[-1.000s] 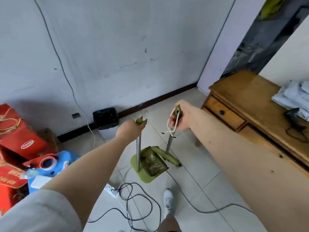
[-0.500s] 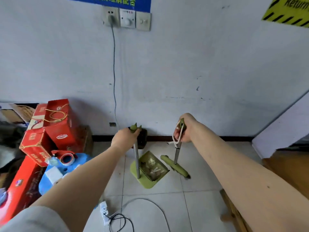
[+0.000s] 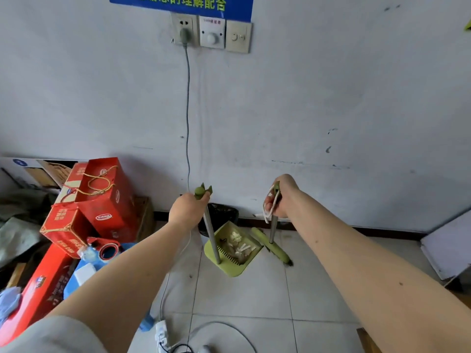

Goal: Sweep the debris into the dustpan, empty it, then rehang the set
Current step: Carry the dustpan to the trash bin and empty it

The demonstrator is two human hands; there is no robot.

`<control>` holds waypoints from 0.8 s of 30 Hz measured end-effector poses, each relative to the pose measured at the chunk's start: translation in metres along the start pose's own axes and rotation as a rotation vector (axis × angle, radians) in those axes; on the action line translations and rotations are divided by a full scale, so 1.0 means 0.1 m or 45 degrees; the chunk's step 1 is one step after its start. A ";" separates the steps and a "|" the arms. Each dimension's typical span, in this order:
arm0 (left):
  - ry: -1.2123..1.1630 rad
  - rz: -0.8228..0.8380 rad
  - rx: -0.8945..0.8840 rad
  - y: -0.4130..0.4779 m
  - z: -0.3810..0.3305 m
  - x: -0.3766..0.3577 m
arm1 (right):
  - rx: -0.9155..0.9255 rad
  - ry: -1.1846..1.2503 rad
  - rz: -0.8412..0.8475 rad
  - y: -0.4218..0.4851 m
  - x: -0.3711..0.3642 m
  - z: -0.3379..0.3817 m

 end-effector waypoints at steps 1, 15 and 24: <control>-0.026 0.009 0.022 0.09 0.01 0.00 | 0.005 0.030 -0.019 0.05 -0.05 0.07; -0.651 -0.067 0.582 1.20 0.60 0.25 | 0.077 0.206 -0.144 0.54 -0.16 0.88; -1.162 -0.056 0.904 1.48 0.78 0.00 | 0.081 0.126 -0.138 0.76 -0.23 0.98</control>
Point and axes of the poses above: each hand's wrist, its own y-axis towards the middle knuckle, its own x-axis out of the back of the hand, z = x × y, the point moved 5 cm from there along y, towards the middle knuckle, and after that the axes turned 4 degrees about y, right-handed, at the moved point
